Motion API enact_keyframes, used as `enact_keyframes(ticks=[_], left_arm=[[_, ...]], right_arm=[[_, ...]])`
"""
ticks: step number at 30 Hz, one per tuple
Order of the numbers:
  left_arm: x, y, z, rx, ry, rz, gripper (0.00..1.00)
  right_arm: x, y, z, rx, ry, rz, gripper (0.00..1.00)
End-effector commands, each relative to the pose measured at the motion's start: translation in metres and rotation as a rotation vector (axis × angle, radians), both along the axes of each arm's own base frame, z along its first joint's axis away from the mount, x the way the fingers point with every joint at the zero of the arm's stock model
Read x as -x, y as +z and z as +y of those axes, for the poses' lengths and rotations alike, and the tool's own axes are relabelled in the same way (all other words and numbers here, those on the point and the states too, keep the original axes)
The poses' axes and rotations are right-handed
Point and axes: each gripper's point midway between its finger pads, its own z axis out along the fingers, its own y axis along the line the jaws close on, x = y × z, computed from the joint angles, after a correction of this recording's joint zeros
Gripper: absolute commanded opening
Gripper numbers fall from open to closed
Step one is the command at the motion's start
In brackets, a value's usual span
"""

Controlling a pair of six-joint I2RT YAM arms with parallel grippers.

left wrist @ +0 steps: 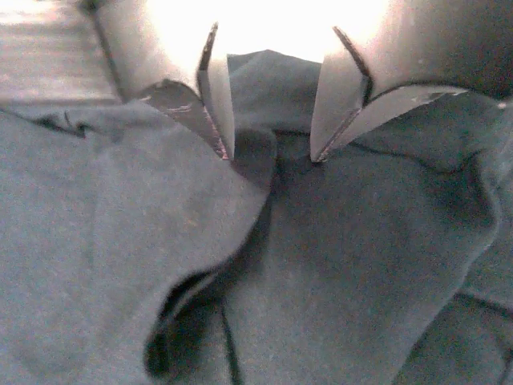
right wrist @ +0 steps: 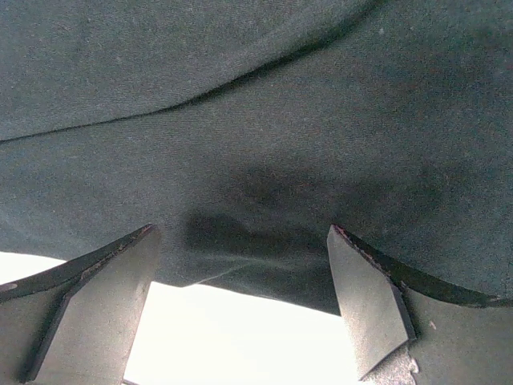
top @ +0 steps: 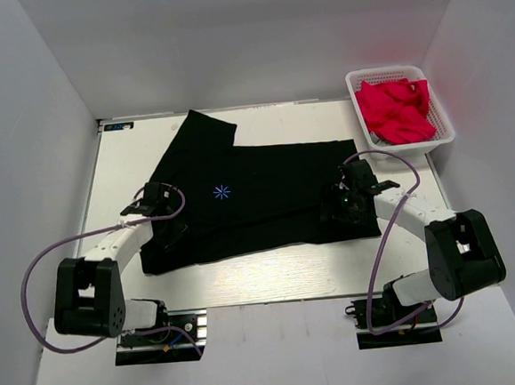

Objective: Fold and stack the t-shirts
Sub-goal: Fold the flattened tshirt in 1/3 of the way

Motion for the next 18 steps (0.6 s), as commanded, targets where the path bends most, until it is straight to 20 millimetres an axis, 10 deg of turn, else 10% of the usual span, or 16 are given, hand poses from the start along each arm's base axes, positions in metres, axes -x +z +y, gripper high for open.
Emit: enact_keyframes(ticks=[1, 12, 18], left_arm=[[-0.008, -0.003, -0.005, 0.017, -0.010, -0.017, 0.49], [-0.034, 0.004, -0.009, 0.044, 0.001, -0.081, 0.00], [-0.059, 0.019, -0.015, 0.049, -0.028, -0.171, 0.00]], right_arm=[[-0.010, 0.007, 0.002, -0.004, 0.003, -0.025, 0.90], [-0.009, 0.006, 0.005, -0.016, 0.017, -0.023, 0.90], [-0.009, 0.003, 0.006, -0.018, 0.015, -0.015, 0.90]])
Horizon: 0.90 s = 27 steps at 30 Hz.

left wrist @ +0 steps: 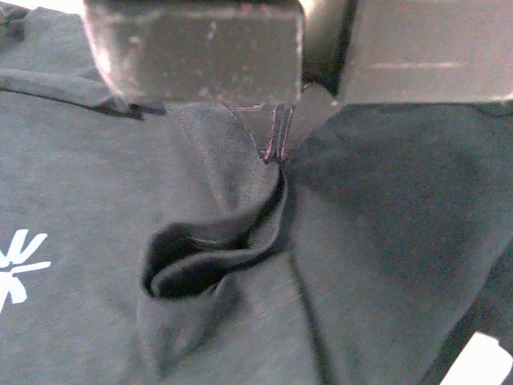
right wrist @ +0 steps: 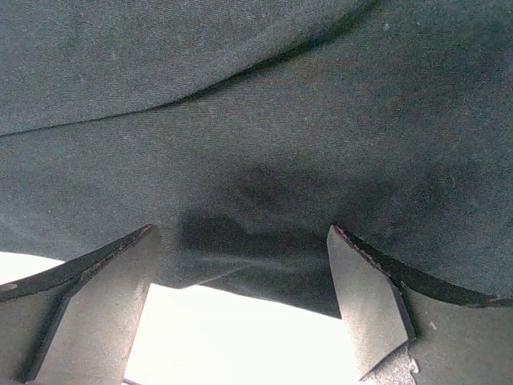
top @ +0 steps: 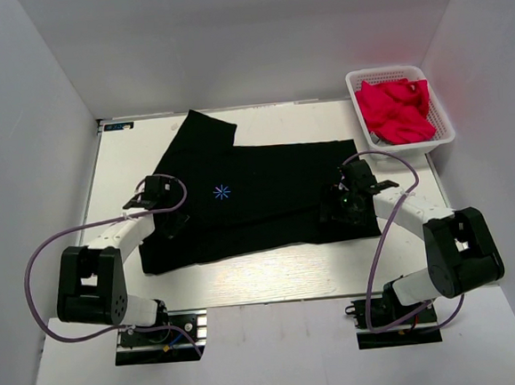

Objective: Fold and stack the t-shirts
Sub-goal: Fold the flattened tshirt in 1/3 of the way

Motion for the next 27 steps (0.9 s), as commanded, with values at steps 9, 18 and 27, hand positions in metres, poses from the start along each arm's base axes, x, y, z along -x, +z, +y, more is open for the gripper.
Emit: enact_keyframes(ticks=[9, 18, 27], left_arm=[[-0.074, 0.041, -0.022, 0.020, -0.176, -0.223, 0.00], [-0.113, 0.028, -0.060, 0.124, -0.334, -0.220, 0.00], [-0.140, 0.043, -0.055, 0.061, -0.292, -0.243, 0.01]], right_arm=[[-0.015, 0.010, 0.006, -0.018, 0.006, -0.045, 0.90], [-0.020, 0.013, 0.003, -0.004, -0.001, -0.052, 0.90], [-0.018, 0.013, 0.002, 0.003, 0.009, -0.054, 0.90]])
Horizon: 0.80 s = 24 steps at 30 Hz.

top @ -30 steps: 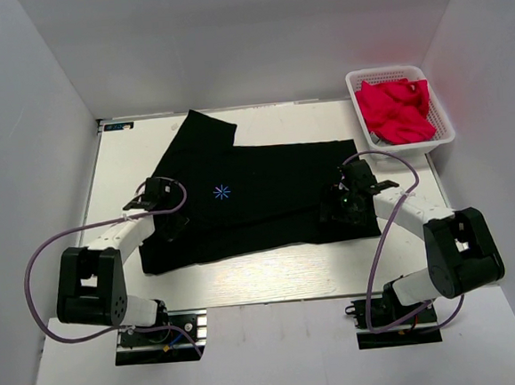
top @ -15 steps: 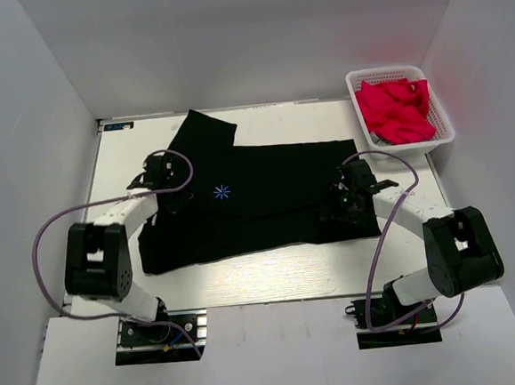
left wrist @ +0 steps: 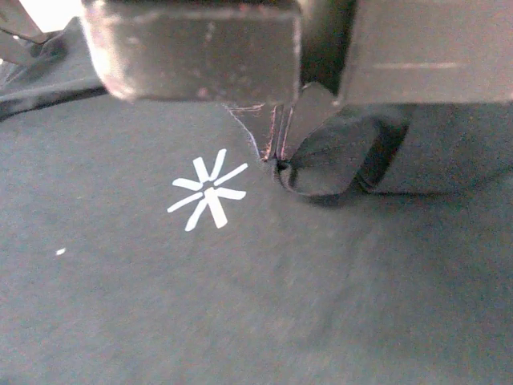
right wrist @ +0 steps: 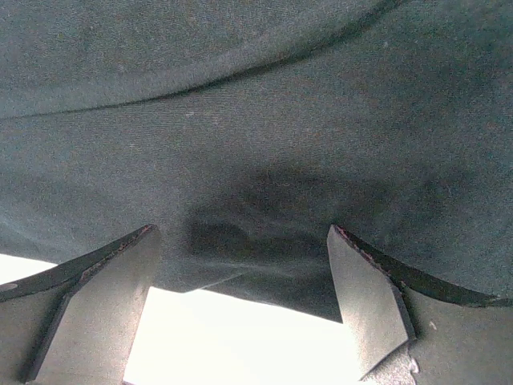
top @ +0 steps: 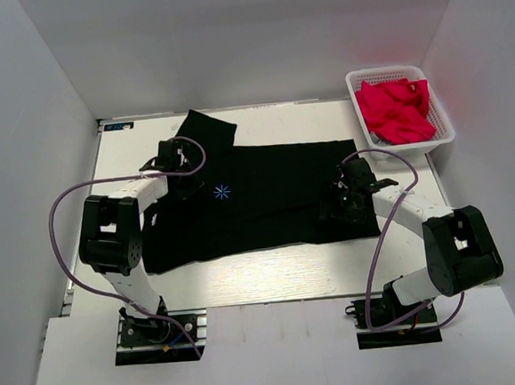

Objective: Fold and stack the t-shirts
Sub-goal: Fold the flattened tshirt in 1/3 of the way

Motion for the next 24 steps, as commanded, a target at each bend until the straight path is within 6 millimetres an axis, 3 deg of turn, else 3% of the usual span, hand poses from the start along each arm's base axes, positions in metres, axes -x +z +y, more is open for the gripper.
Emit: enact_keyframes(ticks=[1, 2, 3, 4, 6, 7, 8, 12, 13, 17, 19, 21, 23, 24], left_arm=[[-0.027, 0.034, 0.001, -0.017, -0.002, -0.110, 0.05], [-0.034, 0.038, 0.002, -0.036, -0.014, -0.129, 0.11], [-0.038, 0.039, 0.000, -0.037, -0.036, -0.144, 0.30], [-0.048, 0.049, -0.001, -0.047, -0.055, -0.178, 0.42], [-0.047, 0.035, 0.006, -0.109, -0.081, -0.116, 0.64], [-0.056, 0.046, 0.007, -0.126, -0.085, -0.127, 0.71], [-0.055, 0.045, 0.015, -0.167, -0.072, -0.105, 0.75], [-0.039, 0.050, 0.032, -0.239, -0.029, -0.083, 0.81], [-0.026, 0.054, 0.034, -0.227, -0.011, -0.090, 1.00], [0.009, 0.051, 0.039, -0.191, 0.061, -0.076, 1.00], [0.036, 0.048, 0.042, -0.157, 0.116, -0.056, 1.00], [0.071, 0.031, 0.048, -0.142, 0.169, -0.005, 1.00], [0.088, 0.022, 0.052, -0.113, 0.214, 0.016, 1.00], [0.104, 0.008, 0.054, -0.118, 0.222, 0.056, 1.00]], right_arm=[[-0.012, 0.010, 0.001, 0.000, 0.012, -0.046, 0.90], [-0.011, 0.011, 0.002, 0.000, 0.015, -0.045, 0.90], [-0.012, 0.011, 0.001, 0.002, 0.012, -0.050, 0.90], [-0.010, 0.011, 0.001, 0.002, 0.017, -0.047, 0.90], [-0.012, 0.014, 0.002, 0.001, 0.016, -0.055, 0.90], [-0.010, 0.013, 0.000, 0.005, 0.012, -0.047, 0.90], [-0.011, 0.015, 0.001, 0.003, 0.014, -0.054, 0.90], [-0.010, 0.020, 0.001, -0.006, 0.016, -0.075, 0.90], [-0.009, 0.020, 0.001, -0.007, 0.015, -0.076, 0.90], [-0.010, 0.027, -0.001, -0.006, 0.016, -0.105, 0.90], [-0.014, 0.031, -0.003, 0.000, 0.005, -0.125, 0.90], [-0.018, 0.032, -0.003, 0.008, -0.003, -0.133, 0.90], [-0.021, 0.033, -0.002, 0.004, -0.009, -0.140, 0.90], [-0.023, 0.031, -0.001, -0.003, -0.014, -0.140, 0.90]])
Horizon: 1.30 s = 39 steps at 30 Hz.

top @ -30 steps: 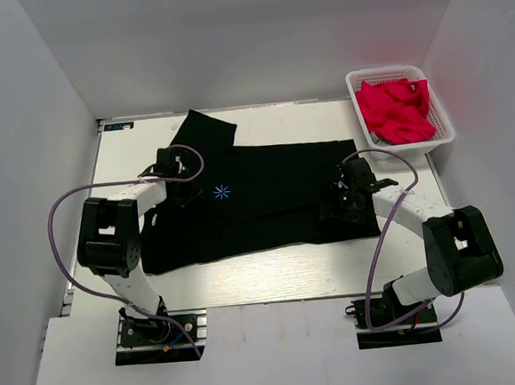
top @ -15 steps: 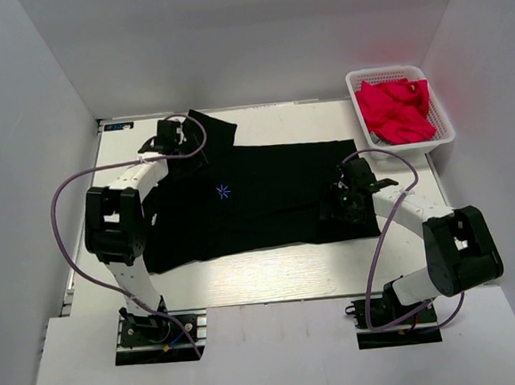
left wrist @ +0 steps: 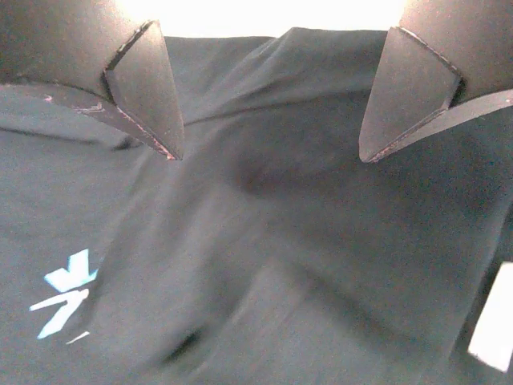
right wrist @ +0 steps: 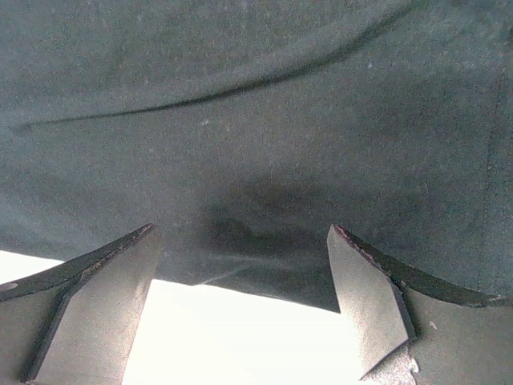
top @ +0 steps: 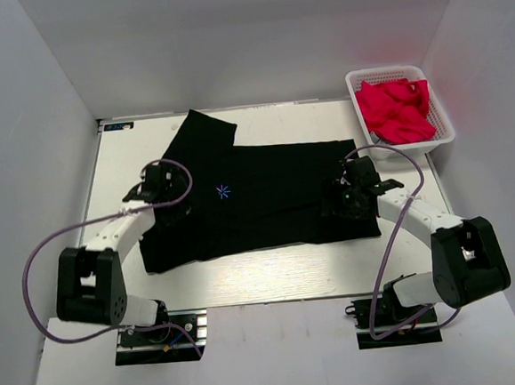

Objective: Fold and stack the t-shirts
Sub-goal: Fold the flattened tshirt in 1/3 of the way

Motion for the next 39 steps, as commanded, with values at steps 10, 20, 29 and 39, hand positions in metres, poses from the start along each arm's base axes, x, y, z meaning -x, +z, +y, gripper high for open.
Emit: enact_keyframes(ticks=[10, 20, 29, 39], left_arm=[[0.130, -0.075, 0.030, -0.052, 0.355, 0.434, 1.00], [0.173, -0.045, 0.034, -0.025, 0.466, 0.458, 1.00], [0.098, 0.036, 0.041, 0.014, 0.444, 0.048, 1.00], [-0.065, 0.125, 0.043, -0.122, 0.301, -0.235, 1.00]], right_arm=[[0.020, -0.033, -0.010, 0.025, -0.085, 0.088, 0.90], [0.059, -0.020, -0.017, 0.000, -0.044, 0.069, 0.90], [0.020, 0.031, -0.011, -0.009, -0.007, -0.091, 0.90], [-0.077, 0.089, -0.026, 0.107, -0.251, -0.239, 0.90]])
